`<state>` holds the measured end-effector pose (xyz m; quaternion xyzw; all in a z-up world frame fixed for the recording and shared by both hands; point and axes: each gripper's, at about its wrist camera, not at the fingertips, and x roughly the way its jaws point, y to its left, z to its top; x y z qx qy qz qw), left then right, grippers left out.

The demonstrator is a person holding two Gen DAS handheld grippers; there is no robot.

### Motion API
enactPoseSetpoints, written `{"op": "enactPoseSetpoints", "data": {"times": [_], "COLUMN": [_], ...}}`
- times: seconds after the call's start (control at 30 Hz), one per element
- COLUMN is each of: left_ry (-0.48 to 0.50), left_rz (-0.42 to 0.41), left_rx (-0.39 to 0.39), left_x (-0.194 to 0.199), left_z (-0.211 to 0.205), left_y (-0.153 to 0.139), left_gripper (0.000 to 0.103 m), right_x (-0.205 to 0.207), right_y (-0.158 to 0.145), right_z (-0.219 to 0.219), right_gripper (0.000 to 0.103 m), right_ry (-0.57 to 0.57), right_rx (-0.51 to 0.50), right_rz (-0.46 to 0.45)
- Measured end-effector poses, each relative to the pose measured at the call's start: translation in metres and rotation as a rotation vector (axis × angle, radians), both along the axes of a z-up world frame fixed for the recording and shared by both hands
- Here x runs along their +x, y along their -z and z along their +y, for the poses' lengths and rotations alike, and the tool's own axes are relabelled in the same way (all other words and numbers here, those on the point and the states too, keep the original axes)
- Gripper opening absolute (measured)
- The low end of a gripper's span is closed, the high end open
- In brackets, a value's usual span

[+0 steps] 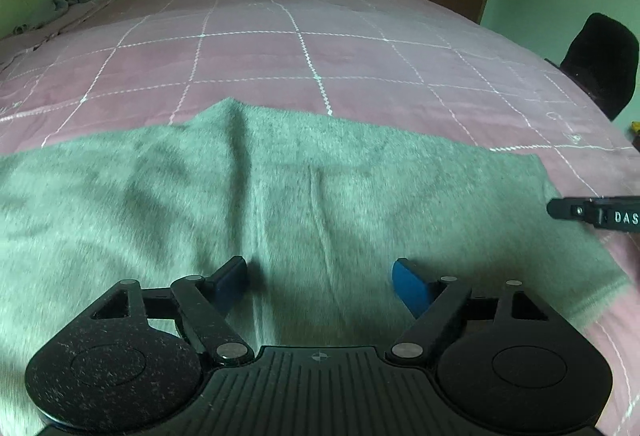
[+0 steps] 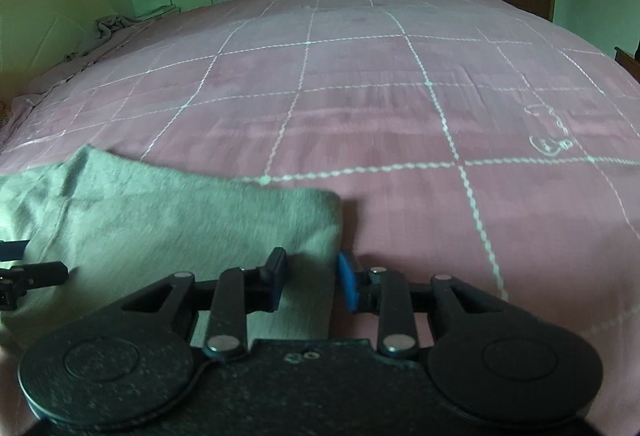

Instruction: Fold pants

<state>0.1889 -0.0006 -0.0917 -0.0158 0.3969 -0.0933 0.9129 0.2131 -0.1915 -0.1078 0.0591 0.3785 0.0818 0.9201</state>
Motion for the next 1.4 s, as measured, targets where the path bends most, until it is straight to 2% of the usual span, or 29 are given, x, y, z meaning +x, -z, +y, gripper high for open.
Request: {"op": "enactPoseSetpoints", "data": {"times": [0.17, 0.3, 0.4, 0.5, 0.53, 0.6, 0.63, 0.73, 0.87, 0.97, 1.0, 1.07, 1.13, 1.17, 1.23, 1.3, 1.33, 1.4], "left_ry": [0.004, -0.028, -0.063, -0.053, -0.057, -0.075, -0.089, -0.173, -0.397, -0.546, -0.597, -0.673, -0.74, -0.744, -0.748, -0.706, -0.694, -0.644], "left_rz": [-0.034, -0.057, -0.11, -0.073, -0.075, -0.088, -0.11, -0.168, -0.246, -0.23, -0.21, -0.177, -0.134, -0.127, -0.175, -0.218, -0.221, -0.214], "left_rx": [0.006, -0.016, -0.05, -0.02, -0.029, -0.053, -0.066, -0.092, -0.168, -0.213, -0.256, -0.406, -0.519, -0.591, -0.744, -0.957, -1.028, -1.074], "left_x": [-0.036, -0.057, -0.067, -0.066, -0.066, -0.068, -0.072, -0.086, -0.115, -0.129, -0.131, -0.133, -0.127, -0.124, -0.121, -0.112, -0.104, -0.085], "left_z": [0.005, 0.015, 0.022, 0.023, 0.025, 0.03, 0.036, 0.068, 0.149, 0.204, 0.223, 0.26, 0.284, 0.292, 0.31, 0.328, 0.336, 0.342], "left_y": [0.002, -0.001, -0.008, 0.005, 0.005, -0.001, -0.004, -0.013, -0.023, -0.014, -0.009, 0.008, 0.03, 0.041, 0.059, 0.078, 0.086, 0.093], "left_gripper": [0.08, 0.08, 0.08, 0.08, 0.08, 0.08, 0.08, 0.08, 0.08, 0.08, 0.081, 0.081, 0.081, 0.081, 0.082, 0.082, 0.082, 0.082], "right_x": [-0.04, -0.08, -0.096, -0.105, -0.103, -0.092, -0.093, -0.104, -0.116, -0.114, -0.112, -0.11, -0.108, -0.108, -0.109, -0.108, -0.108, -0.107], "right_y": [0.003, 0.007, 0.003, -0.01, -0.009, 0.008, 0.009, -0.002, -0.002, 0.003, 0.005, 0.009, 0.011, 0.012, 0.012, 0.013, 0.014, 0.016], "right_z": [-0.001, -0.004, -0.005, -0.011, -0.009, -0.001, -0.002, -0.01, -0.026, -0.041, -0.044, -0.046, -0.045, -0.044, -0.041, -0.04, -0.039, -0.037], "right_gripper": [0.041, 0.041, 0.039, 0.04, 0.041, 0.042, 0.042, 0.043, 0.045, 0.048, 0.048, 0.05, 0.052, 0.053, 0.055, 0.056, 0.057, 0.058], "right_ry": [-0.027, -0.018, 0.0, 0.014, 0.007, -0.018, -0.01, 0.015, 0.064, 0.128, 0.14, 0.154, 0.156, 0.152, 0.143, 0.139, 0.14, 0.142], "right_rx": [0.006, -0.001, 0.006, 0.059, 0.051, 0.014, 0.022, 0.06, 0.07, 0.091, 0.099, 0.111, 0.112, 0.106, 0.092, 0.082, 0.078, 0.065], "right_rz": [-0.003, -0.056, -0.098, -0.168, -0.158, -0.056, -0.067, -0.143, -0.204, -0.191, -0.183, -0.169, -0.159, -0.159, -0.161, -0.16, -0.158, -0.157]}}
